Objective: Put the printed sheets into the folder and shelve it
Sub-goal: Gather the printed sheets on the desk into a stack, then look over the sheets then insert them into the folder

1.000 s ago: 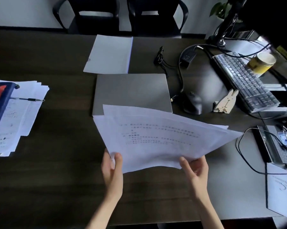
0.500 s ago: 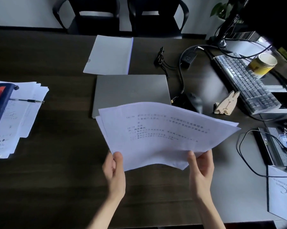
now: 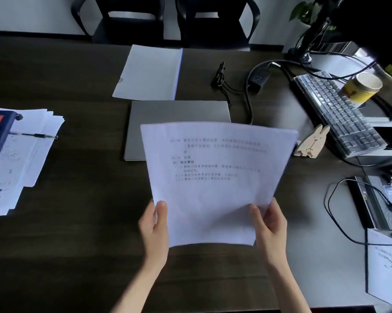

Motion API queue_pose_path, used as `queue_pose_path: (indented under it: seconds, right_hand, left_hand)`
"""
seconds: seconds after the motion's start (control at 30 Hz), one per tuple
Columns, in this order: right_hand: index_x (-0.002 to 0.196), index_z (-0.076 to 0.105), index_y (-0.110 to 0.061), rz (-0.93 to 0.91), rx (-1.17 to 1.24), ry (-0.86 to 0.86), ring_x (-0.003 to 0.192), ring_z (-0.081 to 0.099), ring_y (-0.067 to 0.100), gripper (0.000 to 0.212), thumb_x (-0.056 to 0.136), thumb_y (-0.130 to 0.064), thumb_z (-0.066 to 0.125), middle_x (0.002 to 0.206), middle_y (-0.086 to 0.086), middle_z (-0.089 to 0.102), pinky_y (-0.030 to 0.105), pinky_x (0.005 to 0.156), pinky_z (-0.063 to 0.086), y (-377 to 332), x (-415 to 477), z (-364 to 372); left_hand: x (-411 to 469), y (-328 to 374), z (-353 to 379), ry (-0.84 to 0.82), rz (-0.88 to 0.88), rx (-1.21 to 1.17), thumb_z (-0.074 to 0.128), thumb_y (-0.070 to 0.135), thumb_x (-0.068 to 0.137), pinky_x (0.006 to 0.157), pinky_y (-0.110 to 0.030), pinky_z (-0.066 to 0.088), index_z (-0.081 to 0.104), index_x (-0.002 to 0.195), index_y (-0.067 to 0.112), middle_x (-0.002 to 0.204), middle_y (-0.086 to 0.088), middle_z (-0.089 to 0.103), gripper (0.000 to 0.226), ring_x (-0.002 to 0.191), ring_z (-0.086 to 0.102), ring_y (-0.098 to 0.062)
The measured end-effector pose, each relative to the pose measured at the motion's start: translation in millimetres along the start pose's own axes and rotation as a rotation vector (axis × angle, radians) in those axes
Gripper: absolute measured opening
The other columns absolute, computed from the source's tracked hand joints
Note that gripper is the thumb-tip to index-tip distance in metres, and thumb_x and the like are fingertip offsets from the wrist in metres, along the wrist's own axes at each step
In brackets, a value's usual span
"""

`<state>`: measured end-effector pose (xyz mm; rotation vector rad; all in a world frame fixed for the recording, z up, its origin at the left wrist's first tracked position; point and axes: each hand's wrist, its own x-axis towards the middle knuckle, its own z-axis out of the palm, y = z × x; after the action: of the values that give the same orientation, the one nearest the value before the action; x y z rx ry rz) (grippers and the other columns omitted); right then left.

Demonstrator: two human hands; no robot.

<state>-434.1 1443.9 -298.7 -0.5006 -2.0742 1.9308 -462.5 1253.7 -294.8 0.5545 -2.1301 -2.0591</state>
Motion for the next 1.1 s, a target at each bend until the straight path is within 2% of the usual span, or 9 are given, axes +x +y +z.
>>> queue_pose_path:
  seconds: [0.17, 0.27, 0.33, 0.5, 0.6, 0.87, 0.93, 1.03, 1.1]
  right_hand:
    - [0.081, 0.064, -0.027, 0.078, -0.021, -0.021, 0.056, 0.046, 0.002, 0.01, 0.079, -0.019, 0.06, 0.06, -0.016, 0.058, 0.015, 0.052, 0.04, -21.7, 2.3, 2.0]
    - [0.082, 0.063, -0.025, 0.112, -0.014, -0.081, 0.058, 0.049, 0.006, 0.016, 0.083, -0.01, 0.06, 0.062, -0.013, 0.06, 0.02, 0.053, 0.043, -37.7, -0.4, 12.8]
    - [0.082, 0.063, -0.025, 0.124, -0.003, -0.14, 0.061, 0.051, 0.009, 0.018, 0.084, -0.008, 0.059, 0.065, -0.011, 0.061, 0.022, 0.055, 0.044, -52.2, -3.9, 24.5]
    - [0.081, 0.062, -0.025, 0.066, 0.006, -0.324, 0.069, 0.05, 0.019, 0.013, 0.08, -0.013, 0.059, 0.075, 0.009, 0.059, 0.034, 0.062, 0.042, -99.7, -19.7, 76.2]
    - [0.082, 0.06, -0.021, 0.029, 0.009, -0.454, 0.071, 0.048, 0.023, 0.009, 0.082, -0.012, 0.059, 0.078, 0.019, 0.056, 0.036, 0.066, 0.04, -125.7, -34.9, 115.6]
    - [0.085, 0.064, -0.025, 0.018, 0.059, -0.77, 0.08, 0.064, 0.028, 0.016, 0.084, -0.01, 0.058, 0.089, 0.009, 0.07, 0.039, 0.075, 0.055, -183.2, -115.1, 239.4]
    - [0.086, 0.064, -0.022, 0.008, 0.074, -0.83, 0.076, 0.066, 0.022, 0.015, 0.084, -0.008, 0.058, 0.085, 0.005, 0.072, 0.036, 0.069, 0.055, -194.5, -136.3, 271.5]
    - [0.096, 0.064, -0.019, 0.015, 0.114, -0.903, 0.069, 0.071, 0.013, 0.017, 0.085, -0.007, 0.058, 0.08, -0.007, 0.075, 0.021, 0.055, 0.053, -211.6, -175.8, 325.5]
    - [0.1, 0.063, -0.022, 0.031, 0.136, -0.946, 0.073, 0.072, 0.012, 0.019, 0.086, -0.009, 0.058, 0.086, -0.007, 0.075, 0.02, 0.055, 0.054, -222.4, -202.9, 360.2]
  left_hand:
    - [4.5, 17.3, -16.8, -0.074, -0.132, -0.022, 0.046, 0.015, 0.092, 0.062, -0.034, 0.029, 0.043, 0.077, -0.013, 0.073, -0.017, 0.047, 0.032, 0.067, 0.037, -0.024]
    - [3.6, 35.4, -38.0, -0.081, -0.16, 0.01, 0.047, 0.017, 0.093, 0.054, -0.027, 0.031, 0.05, 0.07, -0.002, 0.064, -0.019, 0.048, 0.03, 0.06, 0.043, -0.019]
    - [-0.2, 50.2, -56.6, -0.053, -0.154, 0.01, 0.047, 0.018, 0.093, 0.051, -0.023, 0.035, 0.054, 0.065, 0.007, 0.059, -0.006, 0.055, 0.031, 0.055, 0.047, -0.011]
    - [-14.1, 87.5, -119.6, 0.108, -0.127, -0.06, 0.048, 0.02, 0.093, 0.069, -0.033, 0.041, 0.056, 0.083, -0.004, 0.081, -0.014, 0.06, 0.027, 0.075, 0.053, -0.022]
    - [-24.8, 109.8, -167.2, 0.22, -0.098, -0.066, 0.049, 0.022, 0.093, 0.068, -0.031, 0.05, 0.069, 0.076, 0.019, 0.082, -0.004, 0.074, 0.027, 0.075, 0.067, -0.019]
    - [-60.6, 142.9, -311.6, 0.508, -0.024, -0.156, 0.05, 0.024, 0.092, 0.063, -0.024, 0.052, 0.071, 0.082, 0.017, 0.082, 0.001, 0.075, 0.024, 0.075, 0.067, -0.015]
    - [-65.9, 147.0, -347.9, 0.572, -0.008, -0.184, 0.051, 0.023, 0.092, 0.073, -0.032, 0.049, 0.069, 0.085, 0.01, 0.086, -0.006, 0.071, 0.023, 0.082, 0.063, -0.021]
    - [-71.5, 154.0, -409.1, 0.647, 0.026, -0.212, 0.051, 0.022, 0.092, 0.072, -0.031, 0.053, 0.071, 0.081, 0.018, 0.082, 0.001, 0.074, 0.022, 0.083, 0.066, -0.021]
    - [-72.7, 159.6, -450.0, 0.692, 0.038, -0.229, 0.052, 0.021, 0.092, 0.074, -0.033, 0.051, 0.069, 0.078, 0.018, 0.081, 0.001, 0.073, 0.022, 0.085, 0.064, -0.023]
